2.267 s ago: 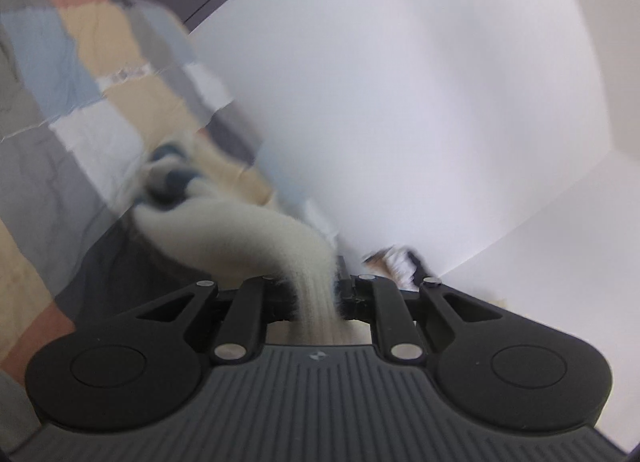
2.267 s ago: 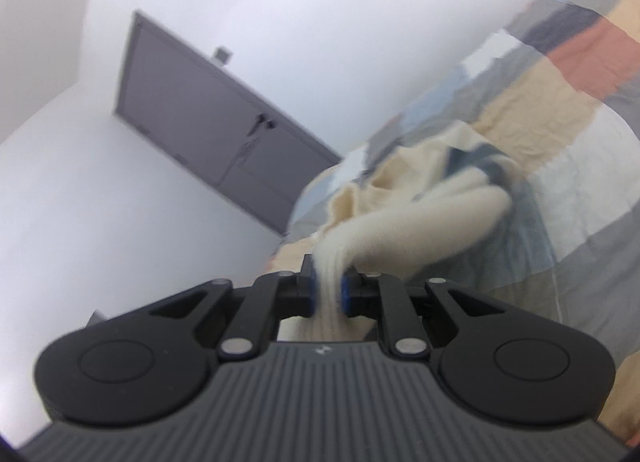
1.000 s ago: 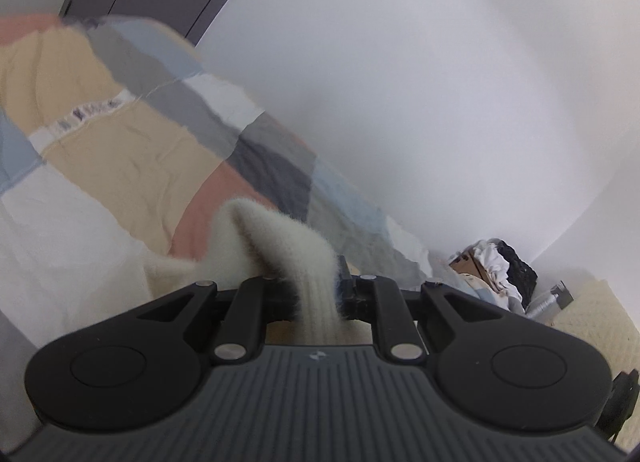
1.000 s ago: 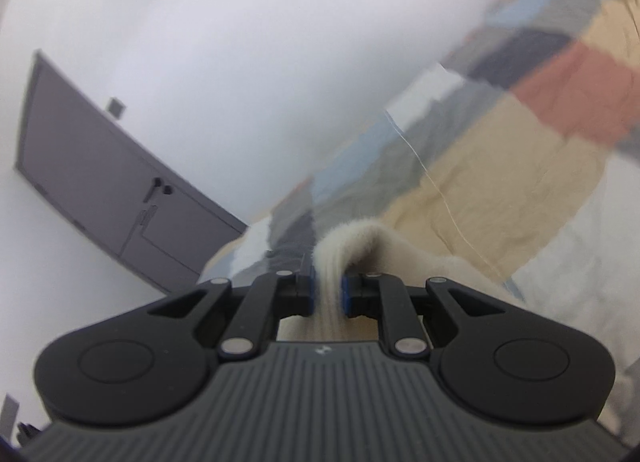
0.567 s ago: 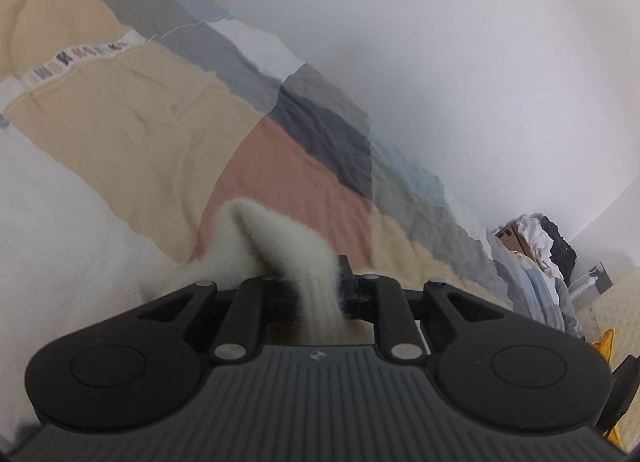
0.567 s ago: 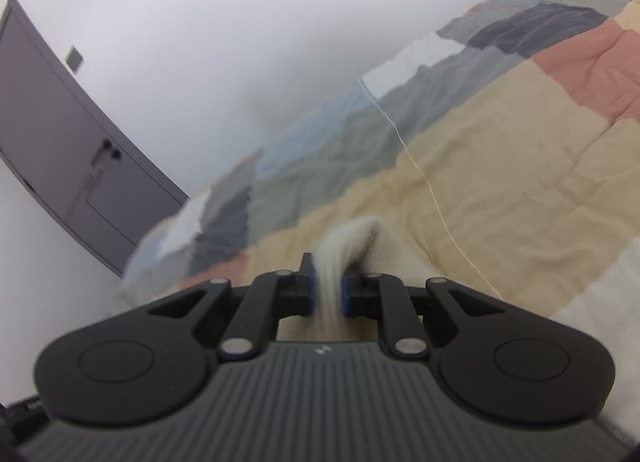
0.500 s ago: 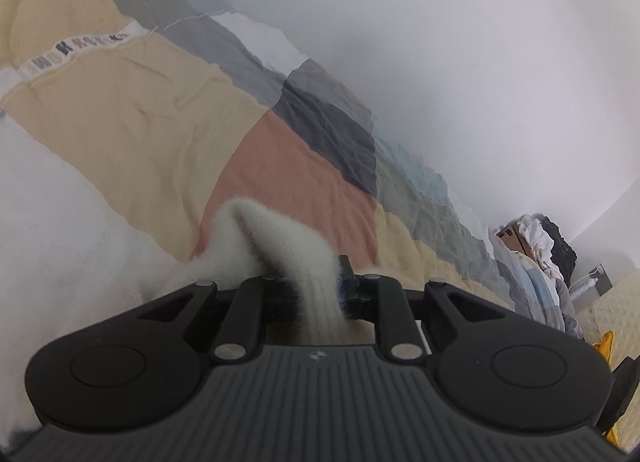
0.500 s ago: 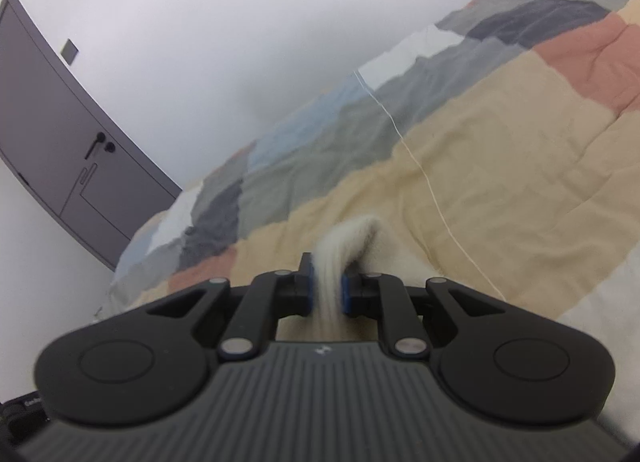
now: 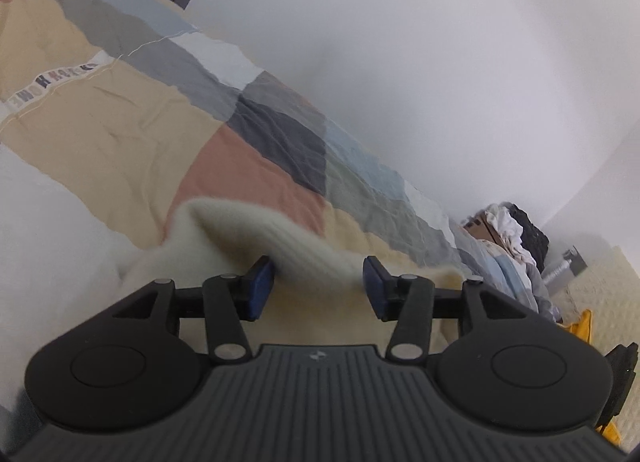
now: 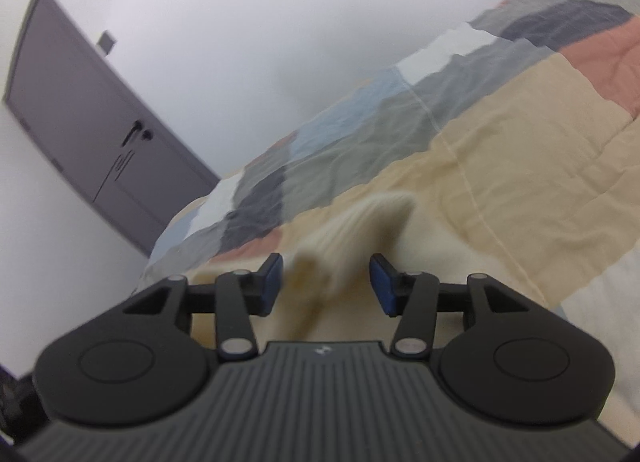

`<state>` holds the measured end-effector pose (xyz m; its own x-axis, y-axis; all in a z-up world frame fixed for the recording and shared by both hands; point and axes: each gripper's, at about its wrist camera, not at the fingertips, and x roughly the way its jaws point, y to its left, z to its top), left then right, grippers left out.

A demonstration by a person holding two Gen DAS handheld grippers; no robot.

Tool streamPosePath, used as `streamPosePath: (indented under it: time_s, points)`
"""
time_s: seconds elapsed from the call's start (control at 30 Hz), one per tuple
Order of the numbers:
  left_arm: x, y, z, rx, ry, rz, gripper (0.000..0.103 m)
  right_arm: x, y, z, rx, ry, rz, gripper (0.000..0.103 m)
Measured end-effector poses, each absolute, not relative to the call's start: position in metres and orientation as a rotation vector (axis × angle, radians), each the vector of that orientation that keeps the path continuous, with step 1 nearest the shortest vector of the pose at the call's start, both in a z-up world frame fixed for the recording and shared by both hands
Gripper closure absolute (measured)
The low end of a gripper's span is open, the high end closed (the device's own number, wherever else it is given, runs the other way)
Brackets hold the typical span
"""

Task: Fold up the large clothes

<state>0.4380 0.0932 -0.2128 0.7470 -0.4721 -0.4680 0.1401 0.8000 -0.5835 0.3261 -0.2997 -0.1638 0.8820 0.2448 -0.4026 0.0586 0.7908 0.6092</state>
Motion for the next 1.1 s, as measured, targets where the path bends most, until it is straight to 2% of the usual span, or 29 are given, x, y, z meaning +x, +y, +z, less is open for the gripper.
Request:
streamPosePath:
  time_s: [0.23,0.37,0.53,1.1]
  points:
    - [0.399,0.068,-0.202,-0.360,0.631,-0.333,0.048,0.297,-0.272,-0.158,0.457,0.558,0.101,0.052]
    - [0.397,0.062,-0.215,-0.306,0.676,-0.273,0.048,0.293,-0.271,-0.167,0.411,0.606,0.054,0.056]
    - [0.403,0.058,-0.237,-0.267,0.729,-0.218,0.048,0.298,-0.274,-0.170,0.392,0.600,0.010,0.056]
    - [0.417,0.068,-0.238,-0.144,0.700,-0.075,0.048,0.333,-0.320,-0.185,0.300,0.560,-0.252,0.056]
